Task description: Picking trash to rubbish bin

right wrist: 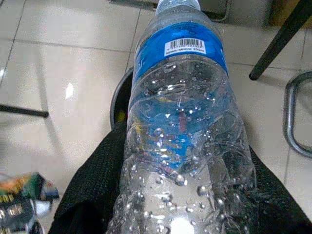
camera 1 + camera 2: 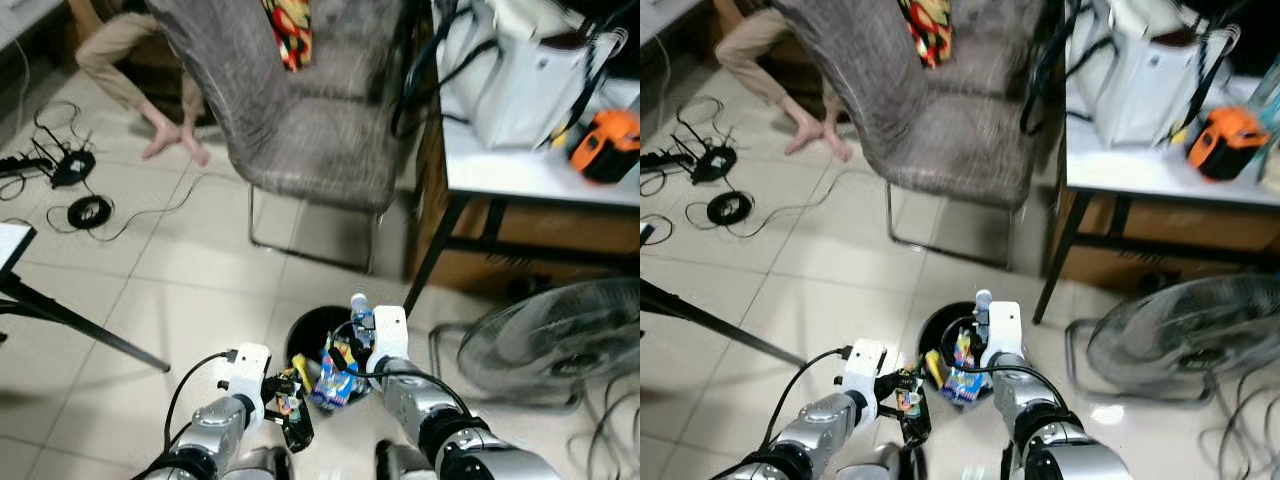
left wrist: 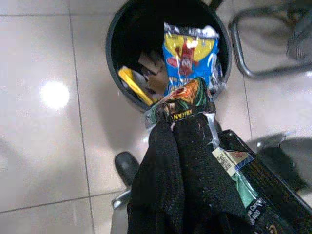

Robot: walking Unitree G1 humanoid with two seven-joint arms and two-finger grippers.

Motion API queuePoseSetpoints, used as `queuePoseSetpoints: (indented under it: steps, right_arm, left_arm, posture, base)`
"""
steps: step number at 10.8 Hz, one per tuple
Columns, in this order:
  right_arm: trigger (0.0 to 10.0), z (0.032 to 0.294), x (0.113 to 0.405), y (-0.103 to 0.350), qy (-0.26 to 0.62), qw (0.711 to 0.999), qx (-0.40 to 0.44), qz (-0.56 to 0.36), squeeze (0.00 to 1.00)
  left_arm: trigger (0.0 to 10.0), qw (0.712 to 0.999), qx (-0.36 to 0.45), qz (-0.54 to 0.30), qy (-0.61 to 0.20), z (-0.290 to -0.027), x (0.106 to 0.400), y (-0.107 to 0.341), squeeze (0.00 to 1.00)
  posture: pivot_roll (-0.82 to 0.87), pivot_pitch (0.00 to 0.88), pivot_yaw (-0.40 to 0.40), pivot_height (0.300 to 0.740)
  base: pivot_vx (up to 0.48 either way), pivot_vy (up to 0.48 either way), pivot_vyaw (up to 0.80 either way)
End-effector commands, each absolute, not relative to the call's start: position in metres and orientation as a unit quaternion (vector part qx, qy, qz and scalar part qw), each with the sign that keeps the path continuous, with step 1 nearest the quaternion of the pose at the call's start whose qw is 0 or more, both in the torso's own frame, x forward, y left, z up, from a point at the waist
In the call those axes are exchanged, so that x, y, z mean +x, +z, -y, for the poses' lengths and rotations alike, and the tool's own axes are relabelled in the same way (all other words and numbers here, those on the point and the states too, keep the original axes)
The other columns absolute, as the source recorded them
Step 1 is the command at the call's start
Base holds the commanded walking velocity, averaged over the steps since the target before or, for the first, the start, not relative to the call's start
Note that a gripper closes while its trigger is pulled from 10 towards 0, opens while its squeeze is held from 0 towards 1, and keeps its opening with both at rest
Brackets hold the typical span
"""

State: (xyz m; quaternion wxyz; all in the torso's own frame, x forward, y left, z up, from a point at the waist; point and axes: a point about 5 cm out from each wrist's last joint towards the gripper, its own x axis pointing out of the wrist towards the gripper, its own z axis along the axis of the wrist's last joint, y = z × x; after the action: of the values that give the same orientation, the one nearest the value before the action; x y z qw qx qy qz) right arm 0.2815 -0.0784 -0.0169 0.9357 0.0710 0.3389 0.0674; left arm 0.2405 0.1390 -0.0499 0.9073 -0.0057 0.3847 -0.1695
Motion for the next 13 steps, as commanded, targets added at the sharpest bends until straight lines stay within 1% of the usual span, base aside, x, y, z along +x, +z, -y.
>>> queuePoseSetpoints:
  steps: [1,2,3,5,7,9,11,13]
  right_arm:
    - [10.0,0.075,0.276,-0.021,0.058,0.935,0.081,-0.342,0.0]
    - [10.0,0.077,0.279,-0.017,0.042,0.942,0.071,-0.324,0.0]
    - [10.0,0.086,0.286,-0.011,0.01,0.949,0.06,-0.308,0.0]
    - [10.0,0.085,0.287,-0.012,0.016,0.943,0.085,-0.322,0.0]
    - [10.0,0.079,0.274,-0.025,0.045,0.921,0.088,-0.377,0.0]
    - [10.0,0.073,0.262,-0.034,0.094,0.898,0.075,-0.424,0.0]
    - [10.0,0.069,0.255,-0.038,0.139,0.884,0.037,-0.446,0.0]
    - [10.0,0.063,0.249,-0.041,0.186,0.868,-0.007,-0.461,0.0]
  left_arm:
    - [10.0,0.899,0.002,-0.401,-0.179,-0.142,0.235,-0.054,0.0]
    - [10.0,0.899,0.003,-0.398,-0.185,-0.144,0.237,-0.052,0.0]
    - [10.0,0.899,0.005,-0.395,-0.188,-0.143,0.241,-0.05,0.0]
    - [10.0,0.902,0.011,-0.389,-0.187,-0.144,0.244,-0.047,0.0]
    - [10.0,0.903,0.015,-0.395,-0.171,-0.16,0.238,-0.051,0.0]
    - [10.0,0.907,0.026,-0.393,-0.149,-0.185,0.226,-0.054,0.0]
    - [10.0,0.914,0.031,-0.38,-0.136,-0.207,0.215,-0.053,0.0]
    - [10.0,0.916,0.027,-0.383,-0.118,-0.223,0.193,-0.057,0.0]
  posture:
    - [-0.08,0.27,0.11,0.74]
    - [-0.08,0.283,0.122,0.74]
    - [-0.08,0.289,0.122,0.74]
    - [-0.07,0.285,0.118,0.74]
    - [-0.04,0.281,0.119,0.74]
    - [-0.01,0.28,0.118,0.74]
    - [0.03,0.285,0.105,0.74]
    - [0.05,0.292,0.096,0.74]
  base:
    - [0.0,0.0,0.0]
    - [0.0,0.0,0.0]
    - [0.0,0.0,0.0]
    - [0.0,0.0,0.0]
    - [0.0,0.0,0.0]
    - [0.0,0.0,0.0]
    - [0.0,0.0,0.0]
    - [0.0,0.0,0.0]
